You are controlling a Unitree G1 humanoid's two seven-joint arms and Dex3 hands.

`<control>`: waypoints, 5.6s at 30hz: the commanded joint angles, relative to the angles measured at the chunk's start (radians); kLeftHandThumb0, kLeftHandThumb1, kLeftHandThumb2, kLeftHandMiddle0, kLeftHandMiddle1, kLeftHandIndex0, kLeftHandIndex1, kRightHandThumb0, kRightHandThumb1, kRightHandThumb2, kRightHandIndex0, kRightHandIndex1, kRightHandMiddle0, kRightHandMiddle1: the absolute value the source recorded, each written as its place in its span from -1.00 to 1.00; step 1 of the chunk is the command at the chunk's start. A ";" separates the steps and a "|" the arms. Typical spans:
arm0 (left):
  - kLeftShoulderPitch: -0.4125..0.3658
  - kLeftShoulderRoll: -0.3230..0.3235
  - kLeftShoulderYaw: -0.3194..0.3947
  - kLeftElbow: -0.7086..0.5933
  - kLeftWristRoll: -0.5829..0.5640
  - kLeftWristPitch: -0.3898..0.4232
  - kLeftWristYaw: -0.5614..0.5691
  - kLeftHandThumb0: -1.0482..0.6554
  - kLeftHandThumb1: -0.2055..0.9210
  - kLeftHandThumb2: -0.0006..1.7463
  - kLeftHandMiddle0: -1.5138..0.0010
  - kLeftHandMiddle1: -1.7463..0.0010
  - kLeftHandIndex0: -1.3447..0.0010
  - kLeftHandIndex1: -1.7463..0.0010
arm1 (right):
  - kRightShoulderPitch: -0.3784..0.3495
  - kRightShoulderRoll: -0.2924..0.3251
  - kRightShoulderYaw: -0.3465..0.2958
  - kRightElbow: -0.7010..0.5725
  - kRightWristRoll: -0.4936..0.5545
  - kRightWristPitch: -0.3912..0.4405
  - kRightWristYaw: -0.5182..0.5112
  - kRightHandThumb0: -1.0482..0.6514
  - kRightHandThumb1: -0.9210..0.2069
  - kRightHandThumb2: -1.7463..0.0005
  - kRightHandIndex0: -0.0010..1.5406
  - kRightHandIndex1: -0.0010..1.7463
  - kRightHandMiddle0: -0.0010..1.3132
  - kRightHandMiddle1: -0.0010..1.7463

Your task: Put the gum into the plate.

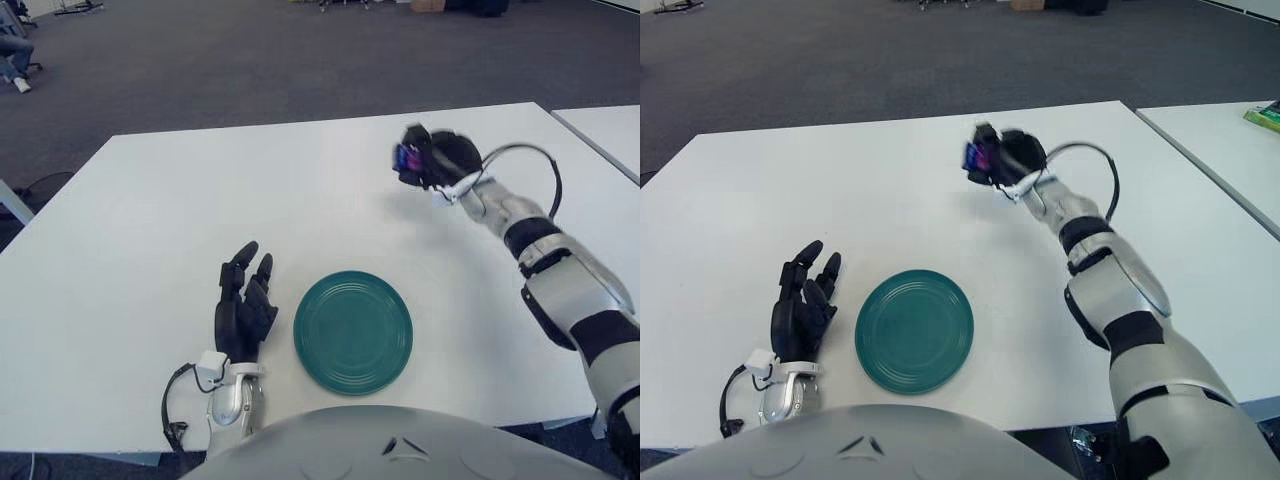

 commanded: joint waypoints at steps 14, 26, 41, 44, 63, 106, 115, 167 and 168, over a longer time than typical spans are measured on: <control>-0.124 -0.051 0.038 0.170 0.005 0.009 0.027 -0.73 1.00 -0.05 0.28 0.98 0.82 -0.07 | 0.110 -0.114 0.032 -0.528 -0.128 -0.244 0.032 -0.28 -0.61 0.02 0.63 1.00 0.53 1.00; -0.126 -0.058 0.042 0.174 -0.016 0.009 0.022 -0.67 1.00 -0.04 0.26 0.97 0.80 -0.08 | 0.259 -0.172 0.032 -0.779 -0.146 -0.387 0.180 -0.26 -0.49 -0.09 0.65 1.00 0.51 1.00; -0.120 -0.061 0.033 0.168 0.000 0.020 0.036 -0.70 1.00 -0.05 0.29 0.98 0.83 -0.08 | 0.312 -0.187 0.053 -0.912 -0.167 -0.595 0.390 -0.26 -0.78 0.05 0.56 1.00 0.30 1.00; -0.121 -0.063 0.031 0.166 0.008 0.018 0.044 -0.69 1.00 -0.04 0.29 0.98 0.84 -0.08 | 0.312 -0.185 0.047 -0.914 -0.167 -0.614 0.419 -0.27 -0.81 0.06 0.56 1.00 0.27 1.00; -0.143 -0.067 0.016 0.177 0.067 0.020 0.103 -0.68 1.00 -0.05 0.26 0.97 0.83 -0.11 | 0.416 -0.114 0.025 -0.911 -0.280 -0.616 0.346 -0.31 -0.88 0.11 0.47 1.00 0.24 1.00; -0.155 -0.128 -0.001 0.145 -0.009 0.073 0.174 -0.52 1.00 0.04 0.40 0.98 1.00 -0.04 | 0.502 -0.227 0.045 -1.073 -0.524 -0.386 0.113 -0.85 -1.00 -0.23 -1.00 -1.00 -1.00 -0.96; -0.135 -0.119 -0.004 0.136 -0.140 0.073 0.087 -0.51 1.00 0.05 0.39 0.98 1.00 -0.04 | 0.457 -0.113 0.039 -0.751 -0.219 -0.452 0.194 -0.90 -1.00 -0.26 -1.00 -1.00 -1.00 -0.97; 0.036 -0.033 0.024 0.058 -0.114 -0.001 -0.036 -0.77 1.00 0.00 0.31 0.96 0.82 -0.09 | 0.930 0.225 -0.428 -0.852 1.043 0.409 0.823 -0.73 -1.00 -0.14 -0.75 -0.99 -1.00 -0.51; 0.037 -0.031 0.027 0.058 -0.117 0.000 -0.041 -0.77 1.00 0.00 0.31 0.96 0.82 -0.09 | 0.937 0.230 -0.431 -0.856 1.038 0.422 0.819 -0.73 -1.00 -0.13 -0.75 -0.99 -1.00 -0.51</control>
